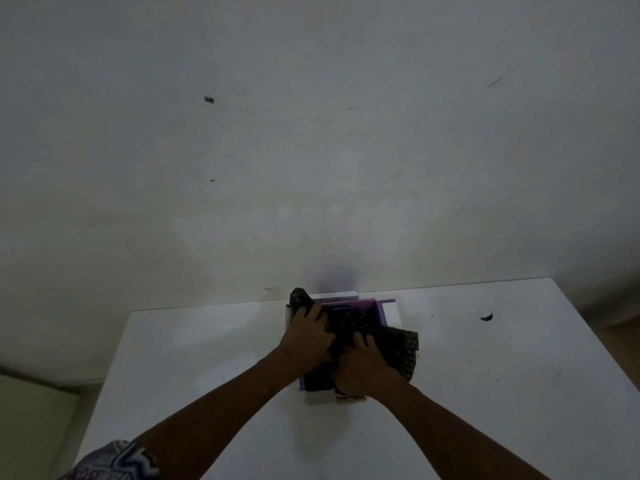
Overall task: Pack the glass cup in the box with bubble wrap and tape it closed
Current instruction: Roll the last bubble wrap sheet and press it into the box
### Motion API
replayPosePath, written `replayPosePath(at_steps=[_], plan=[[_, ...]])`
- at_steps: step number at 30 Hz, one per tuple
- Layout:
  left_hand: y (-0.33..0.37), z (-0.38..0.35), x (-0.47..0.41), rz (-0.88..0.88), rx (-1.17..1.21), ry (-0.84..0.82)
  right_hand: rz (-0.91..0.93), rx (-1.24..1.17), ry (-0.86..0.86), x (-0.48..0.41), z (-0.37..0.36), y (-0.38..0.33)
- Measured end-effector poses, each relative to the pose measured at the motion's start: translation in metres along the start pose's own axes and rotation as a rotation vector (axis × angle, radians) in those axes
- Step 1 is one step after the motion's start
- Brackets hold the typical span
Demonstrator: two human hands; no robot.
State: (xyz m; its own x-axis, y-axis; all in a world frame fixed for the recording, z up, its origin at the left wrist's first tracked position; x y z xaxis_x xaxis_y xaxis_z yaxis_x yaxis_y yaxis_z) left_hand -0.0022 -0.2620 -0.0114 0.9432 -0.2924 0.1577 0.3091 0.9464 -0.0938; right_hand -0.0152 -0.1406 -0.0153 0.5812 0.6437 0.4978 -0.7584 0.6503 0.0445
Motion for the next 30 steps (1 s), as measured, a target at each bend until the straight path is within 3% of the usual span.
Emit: replayPosePath(at_steps=[2,4,7,9,12,14,17,20,23,25,27,30], plan=[[0.004,-0.014,0.0,-0.053,0.021,-0.036,0.023,-0.142,-0.004,0.007,0.001,0.007],[0.006,-0.015,-0.001,-0.065,0.145,-0.074,0.011,-0.302,0.163,0.016,0.008,0.016],[0.005,-0.016,-0.006,-0.017,0.214,-0.17,-0.165,-0.114,0.341,0.026,0.008,0.035],[0.001,-0.015,-0.013,-0.002,0.279,-0.285,-0.261,-0.032,0.317,0.036,0.006,0.038],[-0.006,-0.008,-0.02,-0.022,0.303,-0.405,-0.18,0.136,0.234,0.04,0.003,0.027],[-0.005,0.003,-0.022,-0.102,0.097,-0.331,-0.153,0.168,0.207,0.036,-0.001,0.022],[-0.001,0.033,-0.01,-0.008,-0.15,-0.182,-0.16,0.151,0.163,0.027,0.0,0.018],[-0.008,0.028,-0.006,0.195,-0.05,-0.229,-0.149,0.136,0.09,0.023,0.004,0.019],[-0.006,0.016,0.0,0.114,0.039,-0.278,-0.104,0.113,0.051,0.025,0.007,0.025],[-0.005,0.013,0.0,0.098,-0.028,-0.255,-0.089,-0.016,0.172,0.033,0.013,0.031],[-0.006,-0.001,-0.003,0.101,-0.033,-0.085,-0.147,-0.083,0.269,0.043,0.016,0.041],[0.002,-0.005,-0.004,0.116,-0.126,-0.023,-0.186,0.034,0.333,0.055,0.011,0.052]])
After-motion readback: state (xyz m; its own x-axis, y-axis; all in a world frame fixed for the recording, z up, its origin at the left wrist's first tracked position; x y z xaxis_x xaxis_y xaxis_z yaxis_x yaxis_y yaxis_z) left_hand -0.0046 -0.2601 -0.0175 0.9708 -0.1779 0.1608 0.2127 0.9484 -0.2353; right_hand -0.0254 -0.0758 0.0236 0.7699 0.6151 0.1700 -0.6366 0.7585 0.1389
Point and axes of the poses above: each hand's wrist, its own x-axis away from the middle knuckle, its own z-axis out of the back of the hand, y = z × x, the point moved 3 cm from there along -x, towards the middle knuckle, and after that the axes turned 4 degrees about -z, right-handed, at the moved point
